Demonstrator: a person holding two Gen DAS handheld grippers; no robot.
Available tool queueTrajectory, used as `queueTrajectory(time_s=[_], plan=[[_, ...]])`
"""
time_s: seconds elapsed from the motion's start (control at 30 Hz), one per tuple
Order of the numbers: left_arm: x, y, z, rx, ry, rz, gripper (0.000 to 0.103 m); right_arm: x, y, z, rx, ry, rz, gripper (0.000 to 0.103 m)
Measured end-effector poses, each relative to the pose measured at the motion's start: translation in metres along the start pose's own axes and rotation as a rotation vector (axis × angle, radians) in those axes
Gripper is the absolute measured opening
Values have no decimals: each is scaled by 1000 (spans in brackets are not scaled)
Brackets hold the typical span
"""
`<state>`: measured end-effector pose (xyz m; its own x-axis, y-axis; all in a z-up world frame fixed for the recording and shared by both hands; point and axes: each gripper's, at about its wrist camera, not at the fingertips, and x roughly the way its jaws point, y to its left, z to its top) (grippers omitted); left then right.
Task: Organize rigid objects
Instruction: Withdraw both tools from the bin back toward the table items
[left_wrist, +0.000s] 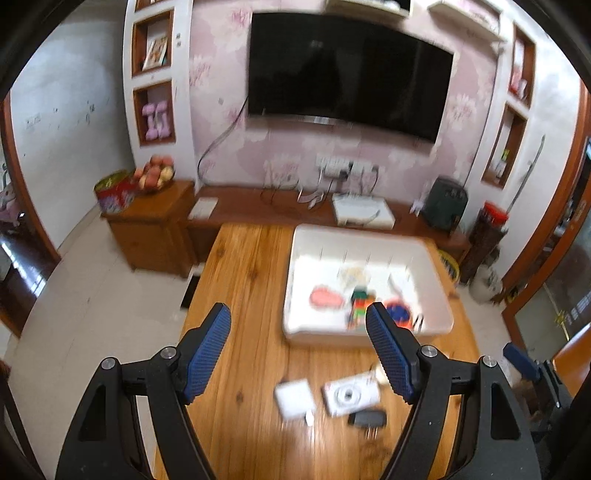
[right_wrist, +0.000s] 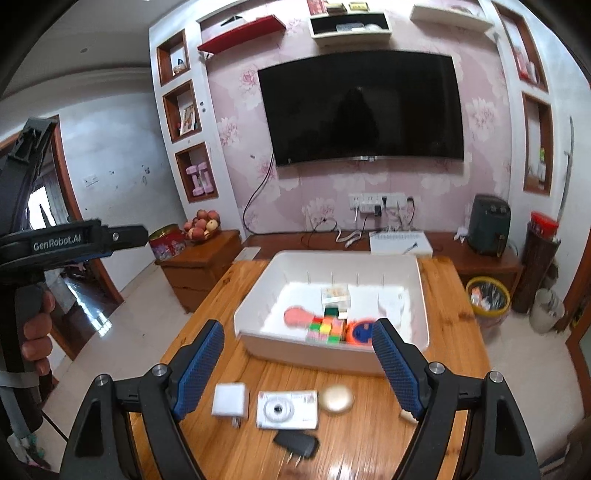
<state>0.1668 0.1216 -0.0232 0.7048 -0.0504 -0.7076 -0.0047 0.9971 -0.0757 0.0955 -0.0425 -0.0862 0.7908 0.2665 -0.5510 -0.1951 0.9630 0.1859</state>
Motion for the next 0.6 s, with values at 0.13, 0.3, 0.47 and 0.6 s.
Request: queueTrajectory(time_s=[0.13, 0.3, 0.47, 0.6], plan=[[1, -4, -18, 3, 74, 86, 79, -2, -10, -19, 47, 39, 28, 83], [6, -11, -39, 64, 173, 167, 79, 4, -18, -47, 100, 136, 87, 83], [15, -19, -54, 102, 264, 191, 79, 13, -20, -67, 111, 242, 135, 83], [28, -28, -54, 111, 325, 180, 79, 12, -24, -76, 125, 272, 143, 83]])
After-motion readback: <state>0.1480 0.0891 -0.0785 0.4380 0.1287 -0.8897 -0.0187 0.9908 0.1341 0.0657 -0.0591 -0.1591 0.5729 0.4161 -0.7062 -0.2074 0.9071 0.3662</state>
